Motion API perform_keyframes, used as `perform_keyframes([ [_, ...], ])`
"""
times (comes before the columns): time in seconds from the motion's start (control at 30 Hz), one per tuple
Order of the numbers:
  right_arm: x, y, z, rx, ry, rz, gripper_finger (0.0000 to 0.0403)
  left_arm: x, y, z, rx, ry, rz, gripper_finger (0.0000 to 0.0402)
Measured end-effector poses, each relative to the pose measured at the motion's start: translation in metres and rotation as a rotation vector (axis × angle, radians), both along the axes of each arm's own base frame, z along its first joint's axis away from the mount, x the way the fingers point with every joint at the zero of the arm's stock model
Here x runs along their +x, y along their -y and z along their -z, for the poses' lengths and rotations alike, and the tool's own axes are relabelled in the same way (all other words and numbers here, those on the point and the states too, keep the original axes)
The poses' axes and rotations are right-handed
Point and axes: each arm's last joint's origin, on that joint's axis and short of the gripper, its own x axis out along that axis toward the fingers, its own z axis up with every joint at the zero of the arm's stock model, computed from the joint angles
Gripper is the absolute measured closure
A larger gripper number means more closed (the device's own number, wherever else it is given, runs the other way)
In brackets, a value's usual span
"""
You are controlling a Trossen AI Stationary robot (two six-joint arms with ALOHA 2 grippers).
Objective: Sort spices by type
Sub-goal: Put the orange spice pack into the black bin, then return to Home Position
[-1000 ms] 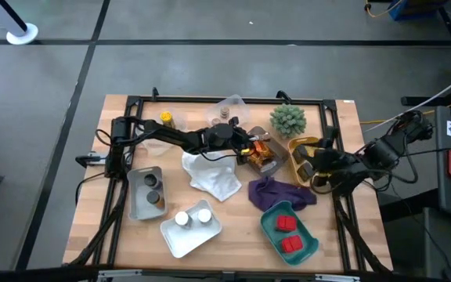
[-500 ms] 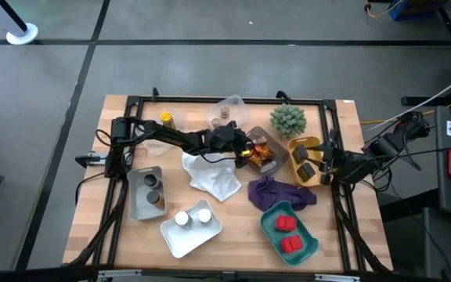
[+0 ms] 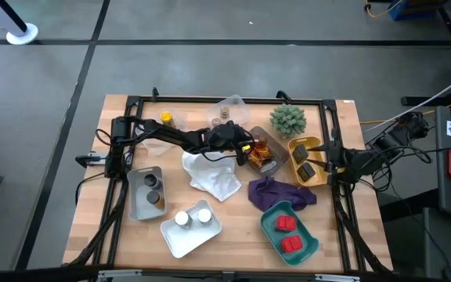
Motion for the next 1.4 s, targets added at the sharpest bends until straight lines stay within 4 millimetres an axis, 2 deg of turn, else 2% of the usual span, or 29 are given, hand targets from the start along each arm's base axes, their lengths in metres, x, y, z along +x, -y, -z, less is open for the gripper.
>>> perform_keyframes([
  [0.27,-0.004,0.004,-0.005,0.018,0.067,0.03,0.0249,0.003,-0.008,-0.008,-0.062,0.062,-0.046,0.0245],
  [0.67,-0.002,0.002,-0.011,0.067,0.132,0.03,0.0249,0.022,-0.021,-0.054,-0.066,0.207,0.042,0.0187],
  [0.8,0.0,0.0,-0.016,0.129,0.182,0.019,0.0249,0.015,-0.024,-0.076,-0.04,0.213,0.045,0.0183],
  [0.93,0.003,-0.004,-0.022,0.221,0.221,-0.062,0.0249,-0.012,-0.031,-0.109,-0.004,0.123,0.036,0.0183],
  [1.03,0.002,-0.004,-0.024,0.218,0.218,-0.086,0.0249,-0.037,-0.037,-0.133,0.008,0.062,0.01,0.0183],
  [1.17,0.002,-0.004,-0.024,0.208,0.216,-0.084,0.0249,-0.072,-0.036,-0.17,0.048,0.083,-0.006,0.0183],
  [1.27,0.001,-0.004,-0.024,0.204,0.21,-0.084,0.0249,-0.099,-0.027,-0.183,0.121,0.112,0.006,0.0183],
  [1.4,0.002,-0.004,-0.024,0.217,0.219,-0.081,0.0249,-0.143,-0.012,-0.179,0.154,0.121,-0.003,0.0183],
])
